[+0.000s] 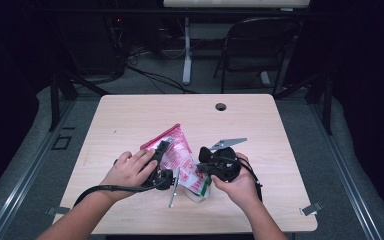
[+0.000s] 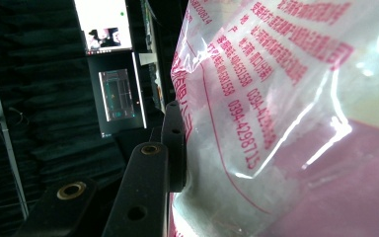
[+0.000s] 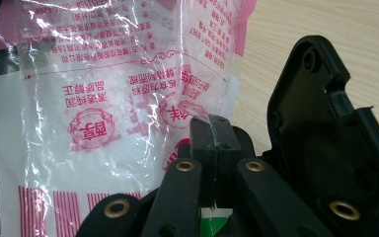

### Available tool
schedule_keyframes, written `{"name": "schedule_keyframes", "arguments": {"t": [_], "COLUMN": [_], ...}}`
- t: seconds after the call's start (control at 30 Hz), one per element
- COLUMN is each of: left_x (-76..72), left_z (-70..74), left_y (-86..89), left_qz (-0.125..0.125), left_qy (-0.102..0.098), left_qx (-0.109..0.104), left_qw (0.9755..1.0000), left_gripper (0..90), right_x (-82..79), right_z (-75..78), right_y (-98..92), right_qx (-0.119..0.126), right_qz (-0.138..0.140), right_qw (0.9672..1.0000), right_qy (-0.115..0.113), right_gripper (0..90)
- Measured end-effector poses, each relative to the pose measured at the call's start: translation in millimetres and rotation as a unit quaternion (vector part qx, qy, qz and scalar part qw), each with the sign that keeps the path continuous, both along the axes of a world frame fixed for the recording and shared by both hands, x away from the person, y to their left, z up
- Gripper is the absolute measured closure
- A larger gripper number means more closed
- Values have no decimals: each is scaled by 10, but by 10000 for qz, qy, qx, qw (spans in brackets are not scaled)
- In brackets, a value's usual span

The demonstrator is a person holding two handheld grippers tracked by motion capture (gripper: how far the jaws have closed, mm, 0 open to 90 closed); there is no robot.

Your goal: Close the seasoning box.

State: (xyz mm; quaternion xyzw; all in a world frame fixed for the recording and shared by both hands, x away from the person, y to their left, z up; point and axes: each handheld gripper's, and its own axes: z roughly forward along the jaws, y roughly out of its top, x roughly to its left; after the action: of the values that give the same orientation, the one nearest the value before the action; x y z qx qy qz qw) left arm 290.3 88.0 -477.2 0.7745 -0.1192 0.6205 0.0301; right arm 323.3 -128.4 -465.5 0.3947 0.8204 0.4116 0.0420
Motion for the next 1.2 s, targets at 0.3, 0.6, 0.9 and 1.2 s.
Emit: {"name": "schedule_keyframes", "arguments": {"t": [0.3,0.6,0.9,1.2], "left_x": [-6,-9,-10,2], "left_z": [-52,-93,-140,-205], "left_y": [43,109,155,175], "left_qz": [115,214,335,461], "left_qy": [140,264,403,680], "left_qx": [-143,-444,-716,-1112], "left_qw": [9997,9984,9961,9904], "left_gripper": [740,742,744,746], "right_x": [6,9,19,22], "right_z": [-5,16,31,46], "right_y": [17,47,70,59], "right_qx": [4,39,11,23], "right_qz": [27,59,111,108], "right_qw": [10000,10000,9999,9999], "right_qy": [-21,-38,-52,-70], "right_gripper": [900,900,900,900]}}
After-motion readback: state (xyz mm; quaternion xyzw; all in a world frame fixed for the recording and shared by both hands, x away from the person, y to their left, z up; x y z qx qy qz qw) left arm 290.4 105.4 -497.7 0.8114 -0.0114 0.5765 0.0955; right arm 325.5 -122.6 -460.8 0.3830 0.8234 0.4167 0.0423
